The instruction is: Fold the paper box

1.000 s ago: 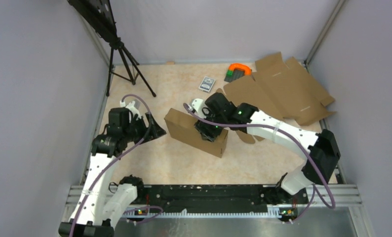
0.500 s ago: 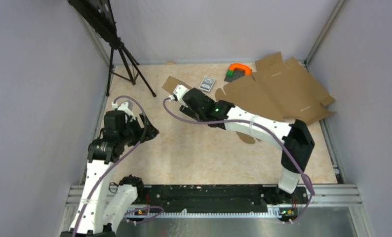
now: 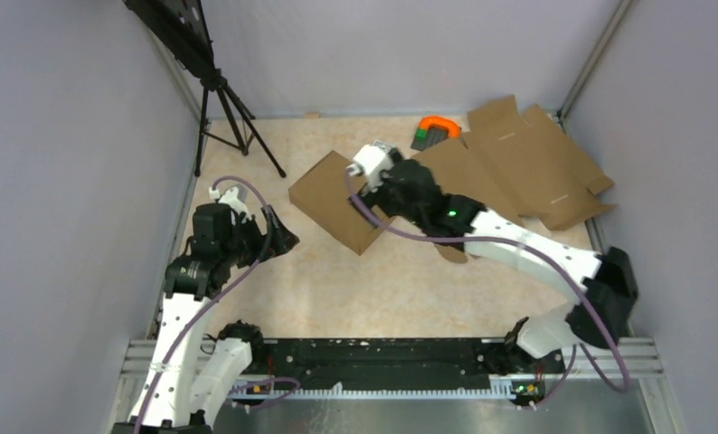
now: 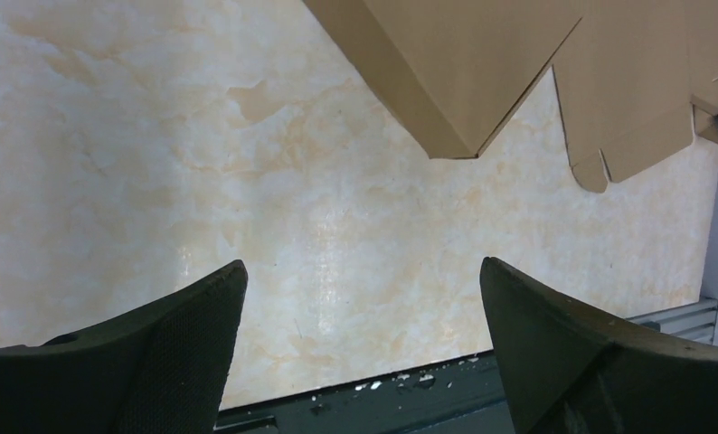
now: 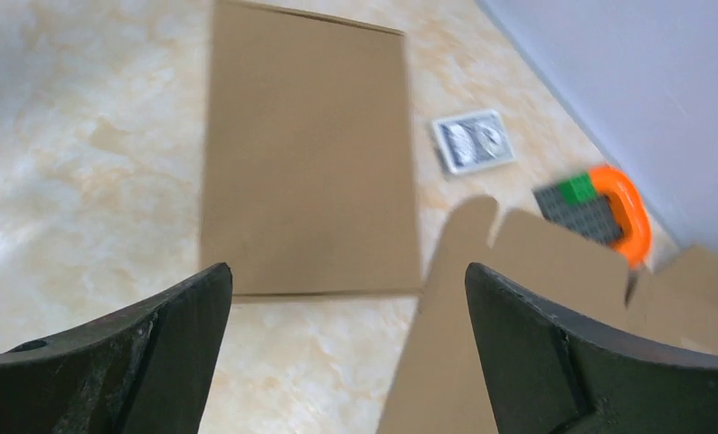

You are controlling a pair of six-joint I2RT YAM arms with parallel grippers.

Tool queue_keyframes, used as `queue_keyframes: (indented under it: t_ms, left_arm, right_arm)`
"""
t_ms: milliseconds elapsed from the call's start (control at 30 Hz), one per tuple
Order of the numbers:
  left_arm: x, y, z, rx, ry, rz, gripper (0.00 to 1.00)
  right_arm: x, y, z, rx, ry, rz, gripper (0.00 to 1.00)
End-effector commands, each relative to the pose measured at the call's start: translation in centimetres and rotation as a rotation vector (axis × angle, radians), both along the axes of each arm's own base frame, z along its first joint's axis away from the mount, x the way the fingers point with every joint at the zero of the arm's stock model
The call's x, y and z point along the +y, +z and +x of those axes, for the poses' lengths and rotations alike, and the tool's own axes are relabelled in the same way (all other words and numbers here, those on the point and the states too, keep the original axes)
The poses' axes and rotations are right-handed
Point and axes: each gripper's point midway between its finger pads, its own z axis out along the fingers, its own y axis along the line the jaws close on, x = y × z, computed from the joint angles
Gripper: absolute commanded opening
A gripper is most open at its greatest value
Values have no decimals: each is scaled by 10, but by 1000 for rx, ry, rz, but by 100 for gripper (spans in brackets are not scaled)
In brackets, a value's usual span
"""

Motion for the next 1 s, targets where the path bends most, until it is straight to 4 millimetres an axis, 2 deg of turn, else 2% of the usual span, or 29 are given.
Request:
queue_keyframes:
  t_ms: [0,100,200,233,333,400,467,600,667,700,800,967]
  left_arm:
    - [-7,10,19,-112,-16,-39,98]
    - [-7,11,31,-165,0,-52,98]
    - [-17,18,46,-260,-22,-80,99]
    - [-23,20,53,-299,-23,-82,98]
    - [-28,19,70,-413,10,-19,98]
    - [-20,19,81,-482,65,50,99]
    - [-13,23,91,-584,108,84,99]
    - [16,18,102,-752,196,244,99]
    - [35,6,106,-756,257,350,99]
    - [45,-3,108,-737,287,403,99]
    - [63,-24,115,-709,320,481,98]
    - [111,-51,126,-696,393,480,99]
  right_arm:
    - [-64,44,11,23,-140,328,97]
    - [-116,36,11,31,-238,413,98]
    - [-156,17,13,75,-339,499,98]
    - [-177,3,16,91,-403,519,98]
    - [-228,-7,20,87,-541,628,98]
    - [-260,-8,22,28,-628,654,99]
    - [-283,-13,23,-45,-700,630,99]
    - [-310,-30,25,-178,-771,533,99]
    - [-320,-41,25,-246,-782,488,99]
    - [-323,-39,26,-305,-778,498,99]
    - [-328,-57,24,-376,-774,498,99]
    - [-328,-97,38,-313,-824,495,98]
